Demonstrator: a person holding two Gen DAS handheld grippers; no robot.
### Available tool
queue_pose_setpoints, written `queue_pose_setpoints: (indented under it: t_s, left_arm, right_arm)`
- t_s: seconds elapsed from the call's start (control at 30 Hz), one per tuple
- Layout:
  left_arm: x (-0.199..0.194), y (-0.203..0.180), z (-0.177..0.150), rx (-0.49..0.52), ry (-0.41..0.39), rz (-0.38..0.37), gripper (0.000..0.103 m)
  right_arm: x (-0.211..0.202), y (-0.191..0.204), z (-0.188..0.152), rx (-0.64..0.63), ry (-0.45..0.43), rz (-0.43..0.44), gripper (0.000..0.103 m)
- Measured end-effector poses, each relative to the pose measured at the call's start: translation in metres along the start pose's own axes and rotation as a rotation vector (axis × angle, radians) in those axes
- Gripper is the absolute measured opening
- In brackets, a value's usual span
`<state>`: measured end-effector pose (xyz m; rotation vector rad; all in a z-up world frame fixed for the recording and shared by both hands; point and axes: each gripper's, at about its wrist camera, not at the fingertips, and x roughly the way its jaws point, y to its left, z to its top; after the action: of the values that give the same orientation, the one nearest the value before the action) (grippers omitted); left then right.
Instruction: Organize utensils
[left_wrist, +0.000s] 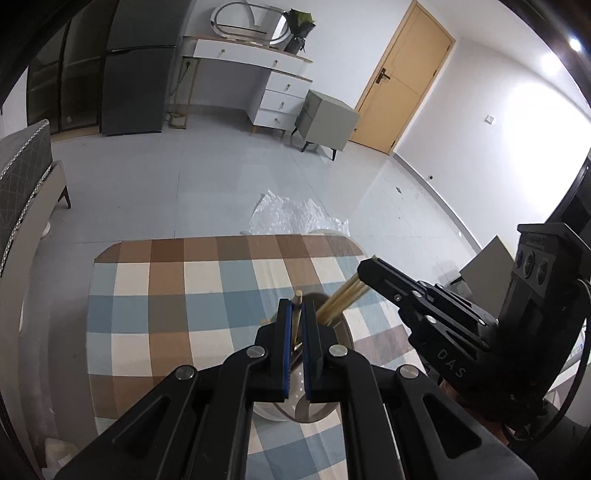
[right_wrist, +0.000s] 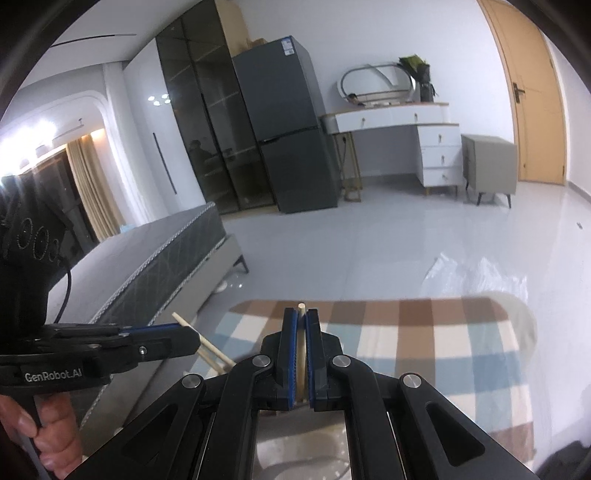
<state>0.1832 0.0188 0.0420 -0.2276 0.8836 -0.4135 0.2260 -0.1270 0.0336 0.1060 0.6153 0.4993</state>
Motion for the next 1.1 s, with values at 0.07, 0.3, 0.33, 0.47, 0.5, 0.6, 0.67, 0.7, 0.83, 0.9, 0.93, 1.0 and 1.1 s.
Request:
queue_pose_setpoints:
  t_s: [0.07,0.3,0.33,0.47,0.5,0.6,0.67,0.7,0.83,0.9,0.93,1.0,1.1]
  left_arm:
    - [0.001,-0.002,-0.002,-0.001,0.016,-0.007,0.000]
    - [-0.003,0.000,-0.006,-0.032,0.030,0.023,0.000]
    - [-0.004,-0.002,-0.006,-0.030,0.034,0.030,0.001]
    - [-0.006,-0.001,-0.006,-0.050,0.058,0.050,0.012]
    - [-0.008,-0.001,-0.006,-0.055,0.056,0.052,0.017]
    - [-0.020,-0.005,-0.008,-0.052,0.031,0.075,0.039]
    - [-0.026,-0.006,-0.010,-0.052,0.014,0.091,0.043]
    - [-0.033,-0.009,-0.010,-0.051,0.000,0.113,0.046]
    - [-0.049,-0.019,-0.015,-0.038,-0.047,0.150,0.054]
    - [-0.061,-0.028,-0.019,-0.018,-0.079,0.185,0.061]
    - [-0.064,-0.030,-0.020,-0.012,-0.087,0.199,0.068]
    - [-0.071,-0.036,-0.024,0.004,-0.111,0.232,0.071]
    - [-0.085,-0.045,-0.030,0.022,-0.152,0.264,0.075]
  right_arm:
    - [0.001,-0.001,-0.001,0.007,0.000,0.019,0.004]
    - [-0.001,0.001,-0.002,0.010,0.018,0.029,0.007]
    - [-0.003,0.001,-0.003,0.015,0.018,0.029,0.009]
    - [-0.015,-0.002,-0.002,0.031,0.005,0.015,0.026]
    - [-0.021,-0.002,0.000,0.035,-0.007,0.011,0.027]
    - [-0.036,-0.002,0.002,0.038,-0.027,-0.001,0.038]
    - [-0.049,-0.004,0.002,0.044,-0.046,-0.011,0.041]
    - [-0.056,-0.004,0.003,0.047,-0.055,-0.016,0.042]
    - [-0.079,-0.001,0.001,0.041,-0.075,-0.025,0.042]
    - [-0.094,0.002,0.001,0.040,-0.098,-0.024,0.044]
    - [-0.100,0.003,0.001,0.043,-0.108,-0.024,0.047]
    - [-0.116,0.007,-0.001,0.046,-0.135,-0.027,0.049]
    - [-0.136,0.012,-0.003,0.043,-0.170,-0.038,0.063]
